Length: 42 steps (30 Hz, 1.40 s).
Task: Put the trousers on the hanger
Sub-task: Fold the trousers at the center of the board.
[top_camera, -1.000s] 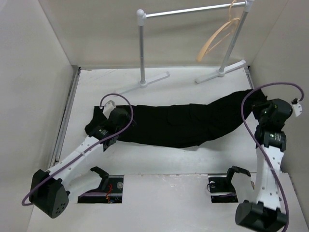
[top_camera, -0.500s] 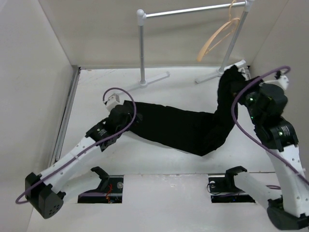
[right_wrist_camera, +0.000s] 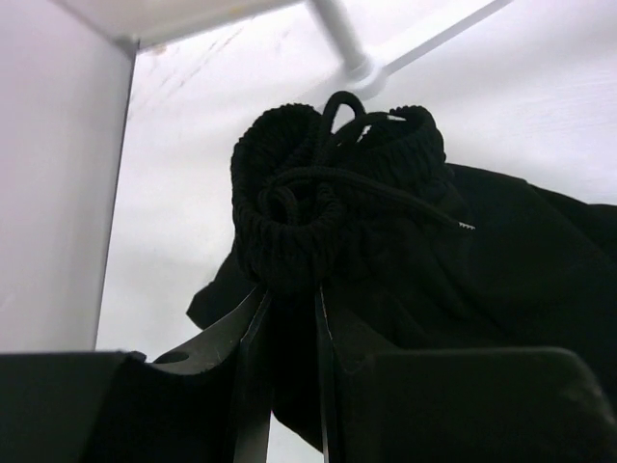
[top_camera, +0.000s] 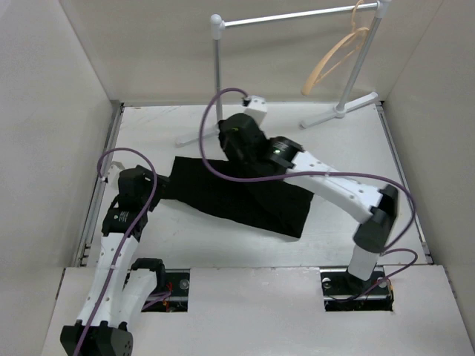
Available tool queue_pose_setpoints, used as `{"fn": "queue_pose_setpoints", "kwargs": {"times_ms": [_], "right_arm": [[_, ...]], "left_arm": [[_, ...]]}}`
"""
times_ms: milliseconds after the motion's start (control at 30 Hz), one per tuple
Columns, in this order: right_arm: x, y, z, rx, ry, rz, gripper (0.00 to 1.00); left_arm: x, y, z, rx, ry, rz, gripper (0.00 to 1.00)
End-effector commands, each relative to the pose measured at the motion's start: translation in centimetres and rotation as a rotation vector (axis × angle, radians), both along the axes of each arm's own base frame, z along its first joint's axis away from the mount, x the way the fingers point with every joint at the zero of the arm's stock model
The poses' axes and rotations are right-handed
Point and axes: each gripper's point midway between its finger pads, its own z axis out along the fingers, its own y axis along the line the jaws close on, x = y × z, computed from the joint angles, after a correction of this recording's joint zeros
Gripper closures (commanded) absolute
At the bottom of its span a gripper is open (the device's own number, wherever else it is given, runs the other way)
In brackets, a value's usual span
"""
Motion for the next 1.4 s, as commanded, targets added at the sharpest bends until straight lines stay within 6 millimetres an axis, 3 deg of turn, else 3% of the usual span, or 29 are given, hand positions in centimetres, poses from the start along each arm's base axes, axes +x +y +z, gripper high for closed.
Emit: {"fn": "queue_pose_setpoints", "kwargs": {"times_ms": [0,100,200,233,300,367,467,600,667,800,867,933,1033,1133,1233,1367], "right_arm": [[1.1,5.8,1.6,0.057,-0.063,0.046,0.79],[-0.1,12.6,-1.6,0.014,-0.039,0.147,0.76],[-2.6,18.6,-4.1,0.039,-0.008,0.269,0.71],[-3.6,20.5,-4.8,0.052,0.003,0.317,0.65],[-6.0,23.9,-6.1,0.081,0.041,0.436,0.44],[-8.0,24.9,-6.1,0.094,0.079,0.527,0.31],[-7.8,21.3,-4.7,0.091,0.095,0.488,0.24],[-4.7,12.3,-3.1,0.152,0.087,0.373,0.24],[-4.1,8.2,-4.1,0.166,0.102,0.333,0.30],[-4.5,1.7,-9.5,0.150,0.194,0.273,0.72],[-5.1,-1.2,-12.4,0.147,0.242,0.229,0.78],[-5.8,-3.7,-14.5,0.151,0.267,0.196,0.75],[-7.0,-6.6,-17.4,0.169,0.316,0.170,0.53],[-8.1,-7.8,-19.9,0.194,0.380,0.183,0.33],[-9.3,-7.9,-22.6,0.223,0.454,0.193,0.28],[-10.3,-8.4,-24.9,0.255,0.528,0.134,0.31]], "left_arm": [[0.2,1.5,0.5,-0.044,-0.022,0.049,0.42],[0.0,3.5,-0.2,-0.040,-0.010,0.127,0.41],[-0.8,5.1,-3.4,-0.025,0.063,0.212,0.41],[-1.1,5.5,-4.1,-0.021,0.078,0.230,0.41],[-2.1,6.8,-5.8,0.002,0.125,0.287,0.41],[-2.7,7.6,-5.7,0.028,0.143,0.323,0.41],[-2.2,8.7,-2.4,0.078,0.078,0.360,0.41],[-0.6,9.1,2.2,0.112,-0.025,0.368,0.41],[0.9,6.9,1.9,0.095,-0.016,0.272,0.41],[2.9,1.8,-0.9,0.094,0.029,0.107,0.42],[3.5,-0.2,-2.2,0.116,0.047,0.054,0.42],[3.9,-1.1,-3.5,0.138,0.065,0.027,0.42],[3.9,-0.5,-6.6,0.155,0.128,0.036,0.42],[2.8,2.4,-9.9,0.172,0.231,0.108,0.42],[1.9,4.5,-11.2,0.161,0.265,0.170,0.42],[1.6,6.3,-12.0,0.149,0.289,0.212,0.42]]}}
